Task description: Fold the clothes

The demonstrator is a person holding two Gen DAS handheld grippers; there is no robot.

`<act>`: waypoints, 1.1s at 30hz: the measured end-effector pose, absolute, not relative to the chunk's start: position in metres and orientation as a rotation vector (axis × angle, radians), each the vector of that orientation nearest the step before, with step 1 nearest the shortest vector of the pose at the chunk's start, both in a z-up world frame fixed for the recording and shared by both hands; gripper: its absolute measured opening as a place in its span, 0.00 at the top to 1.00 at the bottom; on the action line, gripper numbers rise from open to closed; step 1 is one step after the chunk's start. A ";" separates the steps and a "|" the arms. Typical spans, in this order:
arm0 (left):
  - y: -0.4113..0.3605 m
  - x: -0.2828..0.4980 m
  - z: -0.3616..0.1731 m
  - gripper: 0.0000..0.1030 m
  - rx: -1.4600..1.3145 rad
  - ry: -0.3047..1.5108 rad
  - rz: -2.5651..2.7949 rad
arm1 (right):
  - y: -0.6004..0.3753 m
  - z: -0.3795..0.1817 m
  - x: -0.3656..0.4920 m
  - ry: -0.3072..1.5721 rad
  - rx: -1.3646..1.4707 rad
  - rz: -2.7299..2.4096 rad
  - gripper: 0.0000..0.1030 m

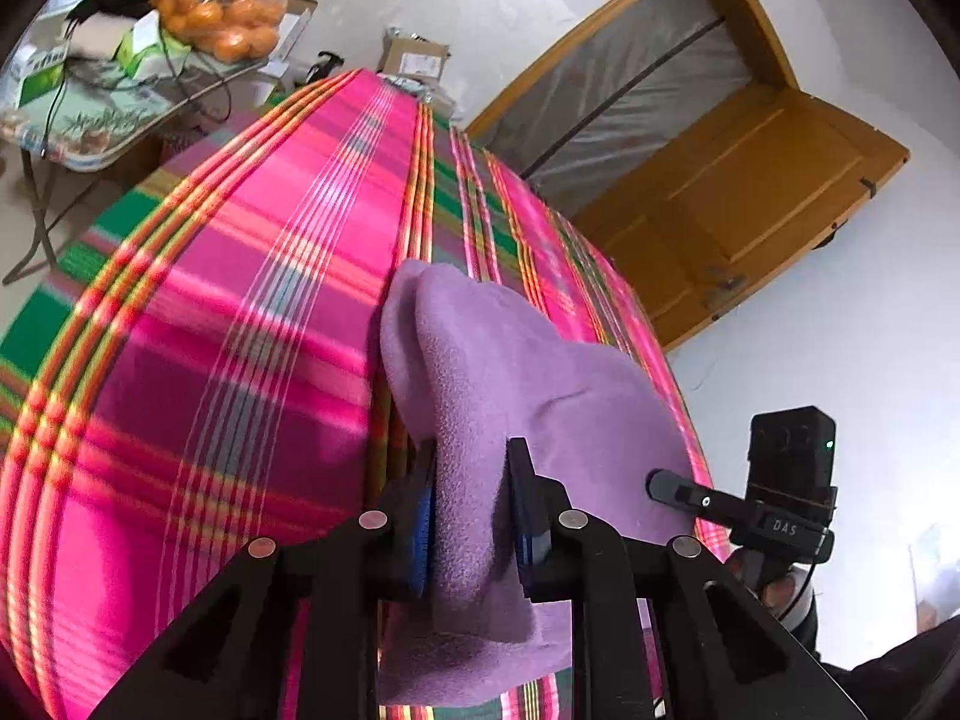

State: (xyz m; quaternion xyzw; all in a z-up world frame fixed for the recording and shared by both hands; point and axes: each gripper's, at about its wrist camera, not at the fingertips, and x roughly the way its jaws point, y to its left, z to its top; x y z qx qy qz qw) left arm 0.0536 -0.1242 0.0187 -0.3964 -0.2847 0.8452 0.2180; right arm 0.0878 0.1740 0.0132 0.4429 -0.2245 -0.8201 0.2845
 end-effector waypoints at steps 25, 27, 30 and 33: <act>-0.161 -0.106 0.055 0.79 -1.022 -0.652 2.479 | 0.150 0.033 -0.092 -0.518 1.129 -2.281 0.71; -0.160 -0.120 0.056 0.79 -1.019 -0.645 2.478 | 0.152 0.034 -0.104 -0.521 1.123 -2.295 0.71; -0.160 -0.140 0.054 0.79 -1.018 -0.647 2.477 | 0.157 0.034 -0.122 -0.526 1.120 -2.314 0.71; -0.159 -0.156 0.048 0.79 -1.022 -0.659 2.479 | 0.160 0.029 -0.139 -0.522 1.127 -2.331 0.70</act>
